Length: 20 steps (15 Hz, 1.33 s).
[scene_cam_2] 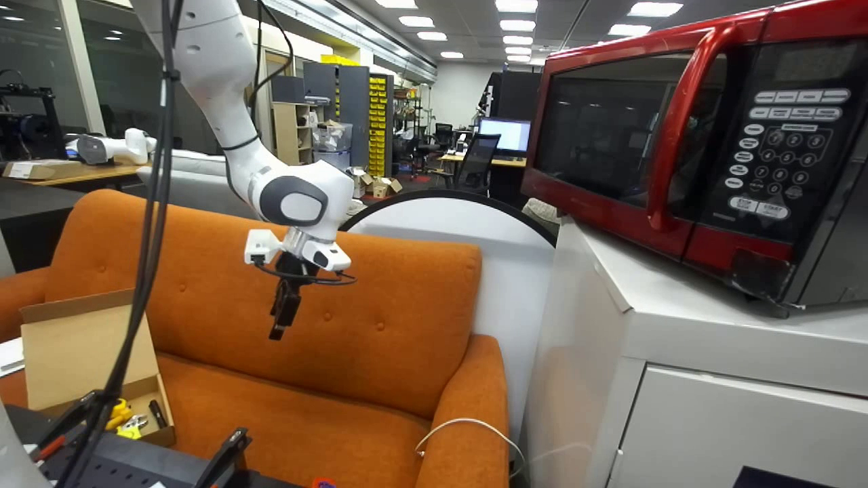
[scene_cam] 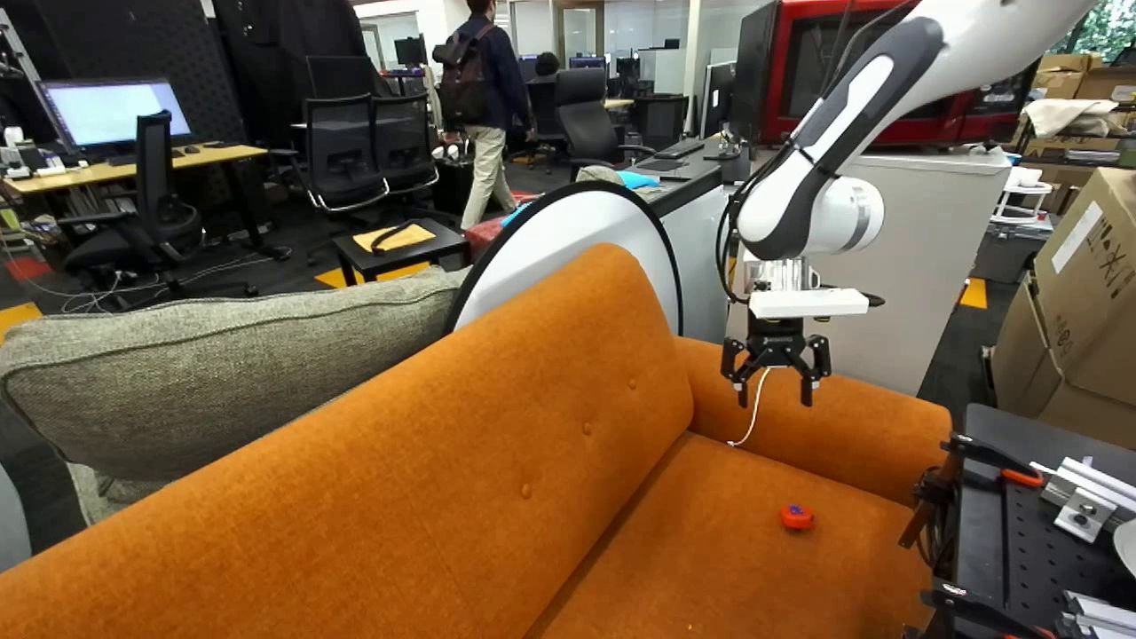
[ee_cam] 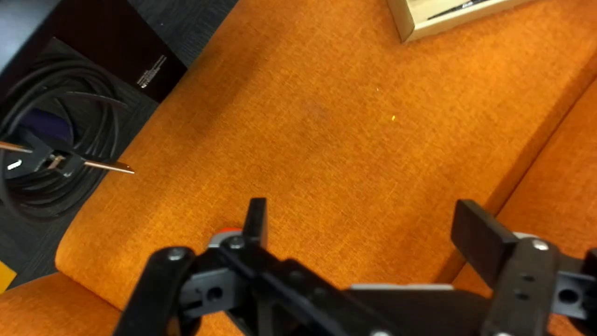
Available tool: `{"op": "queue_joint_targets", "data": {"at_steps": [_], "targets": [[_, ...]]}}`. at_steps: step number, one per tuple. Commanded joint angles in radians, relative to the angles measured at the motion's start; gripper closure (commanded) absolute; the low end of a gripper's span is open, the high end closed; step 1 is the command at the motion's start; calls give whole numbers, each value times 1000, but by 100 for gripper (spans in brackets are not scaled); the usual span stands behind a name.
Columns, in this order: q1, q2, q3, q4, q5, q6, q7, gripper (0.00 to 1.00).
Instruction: Move the orange object on the sofa slightly to the left
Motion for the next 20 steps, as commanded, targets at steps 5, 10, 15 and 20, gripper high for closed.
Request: {"op": "queue_joint_targets", "data": {"at_steps": [5,10,15,20], "targets": [[-37,381,-26,226,108,140,108,0],[-39,466,-43,260,90,150,164,0],[-32,464,-44,270,88,151,182,0],[-94,574,-15,364,138,128,189,0]]}}
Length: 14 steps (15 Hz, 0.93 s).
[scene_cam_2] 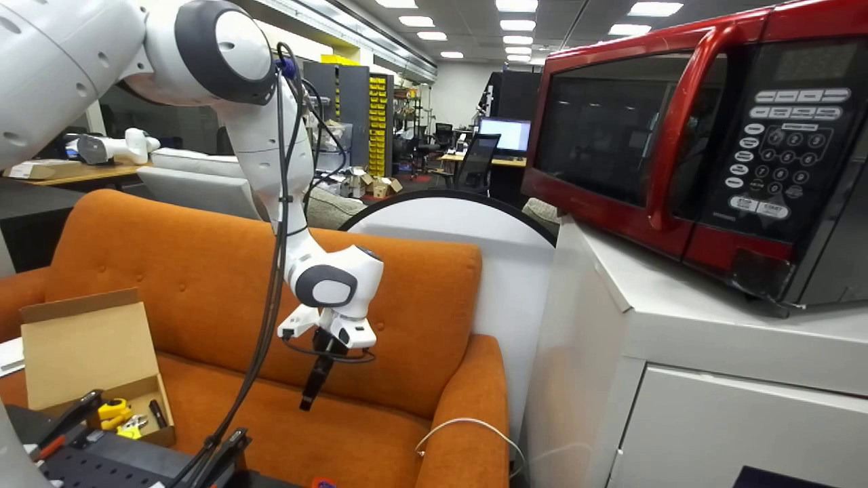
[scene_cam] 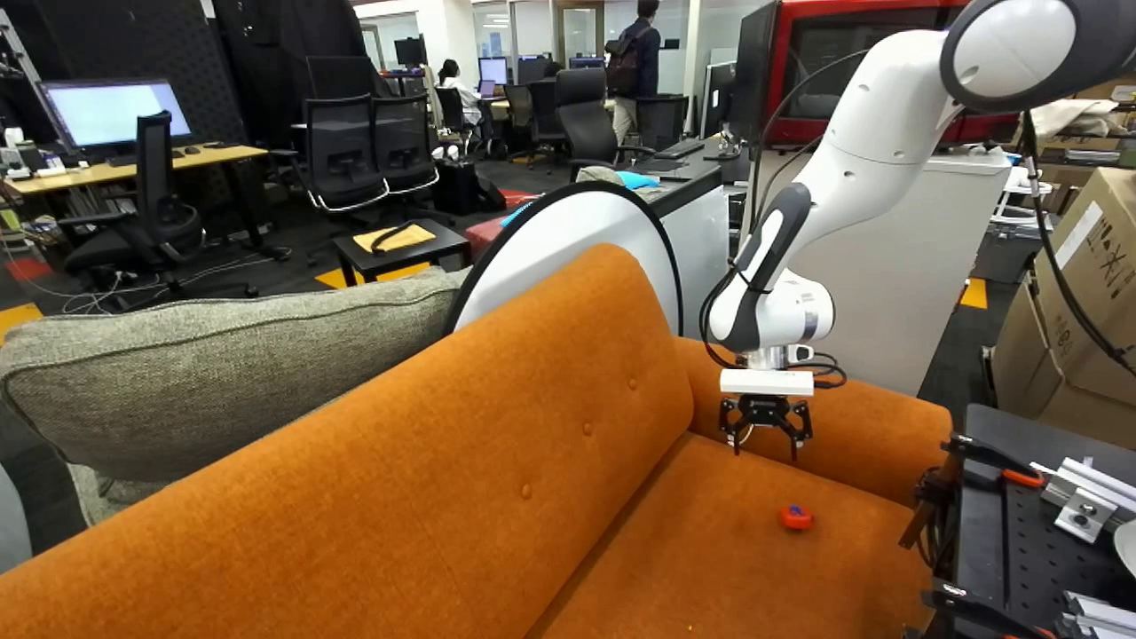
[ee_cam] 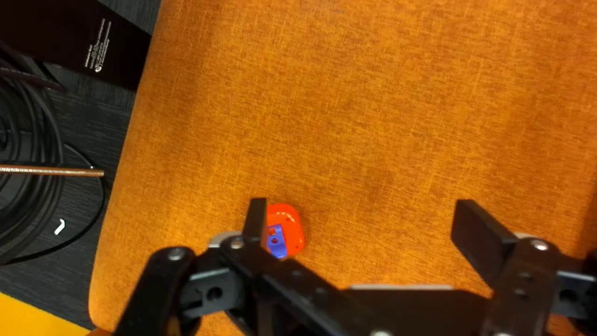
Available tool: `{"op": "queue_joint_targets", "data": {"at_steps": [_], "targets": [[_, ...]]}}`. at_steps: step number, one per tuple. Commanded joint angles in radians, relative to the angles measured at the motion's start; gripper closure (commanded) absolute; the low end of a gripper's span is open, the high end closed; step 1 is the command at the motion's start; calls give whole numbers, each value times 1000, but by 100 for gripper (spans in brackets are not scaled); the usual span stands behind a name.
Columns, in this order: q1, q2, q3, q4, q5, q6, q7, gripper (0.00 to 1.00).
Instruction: Move the orange object on the sofa slightly to the left
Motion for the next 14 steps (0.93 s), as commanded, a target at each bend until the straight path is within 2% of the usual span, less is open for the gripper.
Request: {"op": "queue_joint_targets", "data": {"at_steps": [1,7,14], "targets": [[-67,129,25,119,49,-25,19,0],[-105,384,-10,340,44,-70,157,0],[-125,516,-22,489,20,-164,275,0]]}}
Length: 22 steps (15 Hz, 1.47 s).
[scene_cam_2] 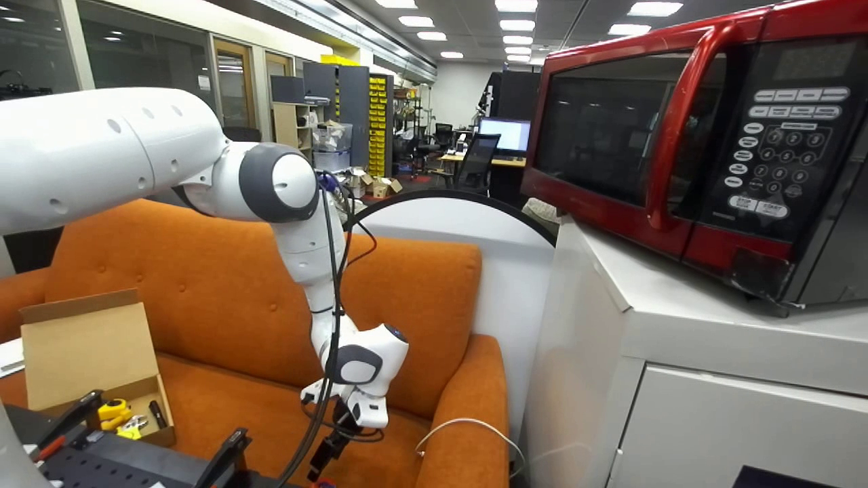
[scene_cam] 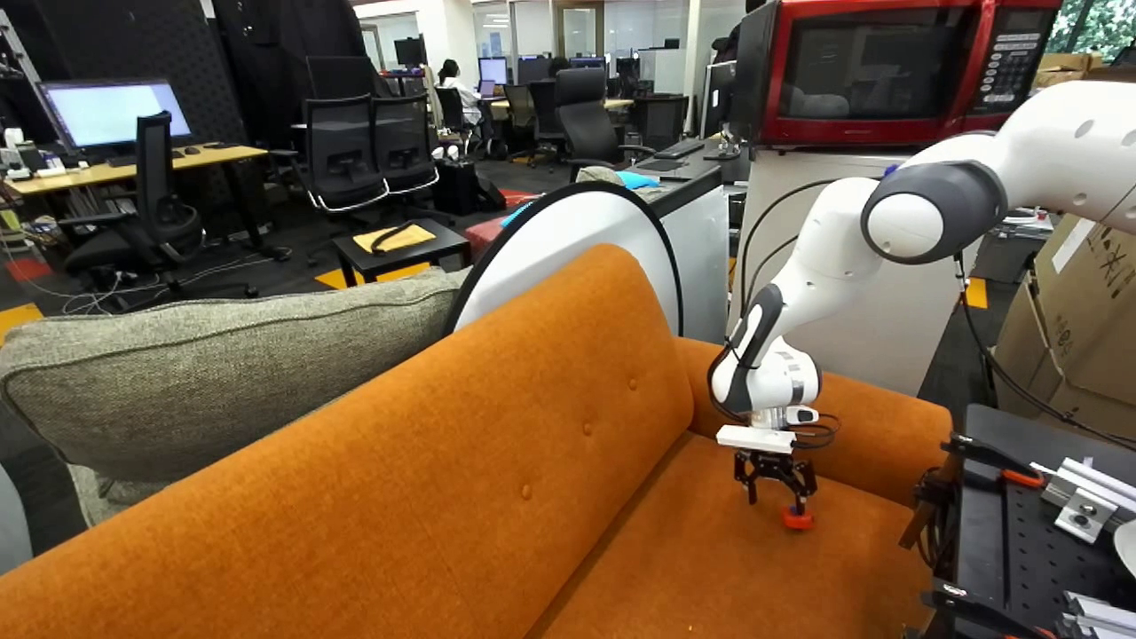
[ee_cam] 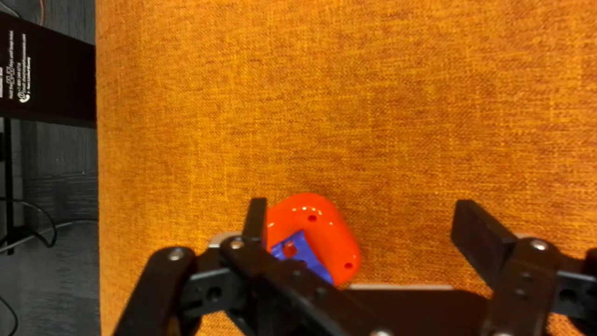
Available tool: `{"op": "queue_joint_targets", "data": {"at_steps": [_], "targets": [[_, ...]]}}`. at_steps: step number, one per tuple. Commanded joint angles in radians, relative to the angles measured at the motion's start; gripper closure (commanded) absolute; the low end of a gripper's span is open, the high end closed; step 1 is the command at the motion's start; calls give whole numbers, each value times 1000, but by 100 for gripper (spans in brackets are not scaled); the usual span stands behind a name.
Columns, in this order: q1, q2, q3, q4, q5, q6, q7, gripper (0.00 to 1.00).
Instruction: Move the orange object on the sofa slightly to the left
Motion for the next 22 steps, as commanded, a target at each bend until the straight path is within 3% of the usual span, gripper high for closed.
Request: {"op": "queue_joint_targets", "data": {"at_steps": [1,8,19,22], "targets": [[-17,30,-13,58,-18,-80,48,0],[-34,31,-30,45,-22,-177,38,0],[-48,125,-36,177,-26,-195,74,0],[-53,106,-34,144,-37,-202,73,0]]}}
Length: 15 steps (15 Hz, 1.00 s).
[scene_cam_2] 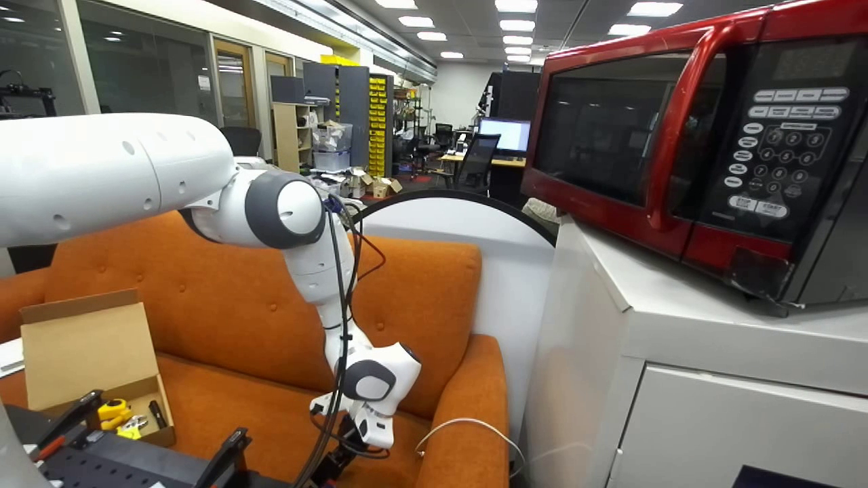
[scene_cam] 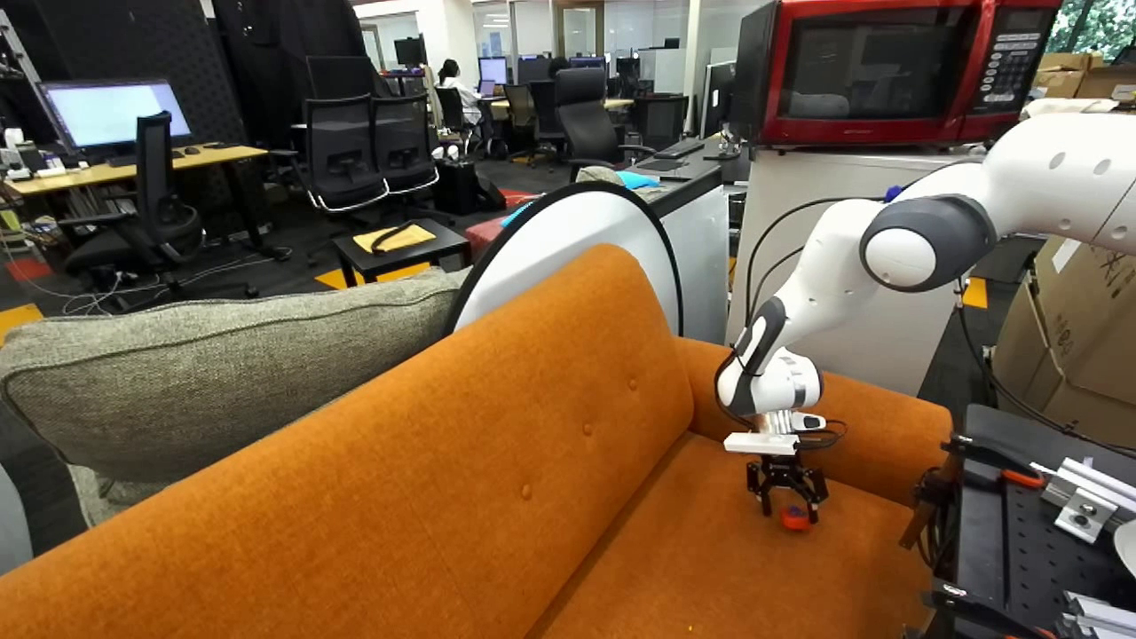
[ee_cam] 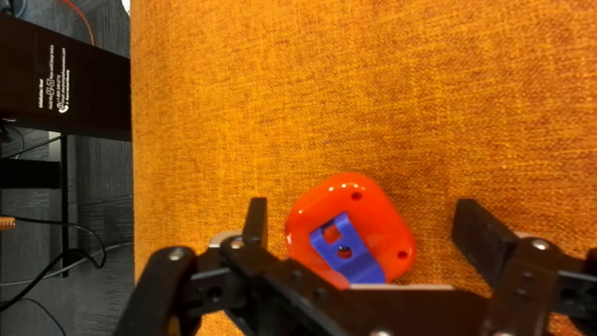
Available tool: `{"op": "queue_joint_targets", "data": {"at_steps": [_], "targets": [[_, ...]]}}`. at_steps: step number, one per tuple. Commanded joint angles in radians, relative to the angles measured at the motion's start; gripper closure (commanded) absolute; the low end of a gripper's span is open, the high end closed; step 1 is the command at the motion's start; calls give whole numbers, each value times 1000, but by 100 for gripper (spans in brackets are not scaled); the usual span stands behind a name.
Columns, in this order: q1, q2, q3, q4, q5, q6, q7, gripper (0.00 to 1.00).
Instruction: Move the orange object on the sofa slightly to the left
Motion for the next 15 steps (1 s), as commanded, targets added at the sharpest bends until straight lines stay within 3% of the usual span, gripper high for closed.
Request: {"op": "queue_joint_targets", "data": {"at_steps": [1,5,6,7,9,13,15], "targets": [[-25,0,4,5,-31,-44,14,0],[-43,3,5,-3,-38,-68,12,0],[-49,3,5,-3,-37,-73,12,5],[-55,3,7,-2,-34,-76,11,28],[-64,4,9,2,-29,-82,11,32],[-75,3,12,14,-24,-86,10,59],[-81,3,14,22,-22,-87,3,59]]}}
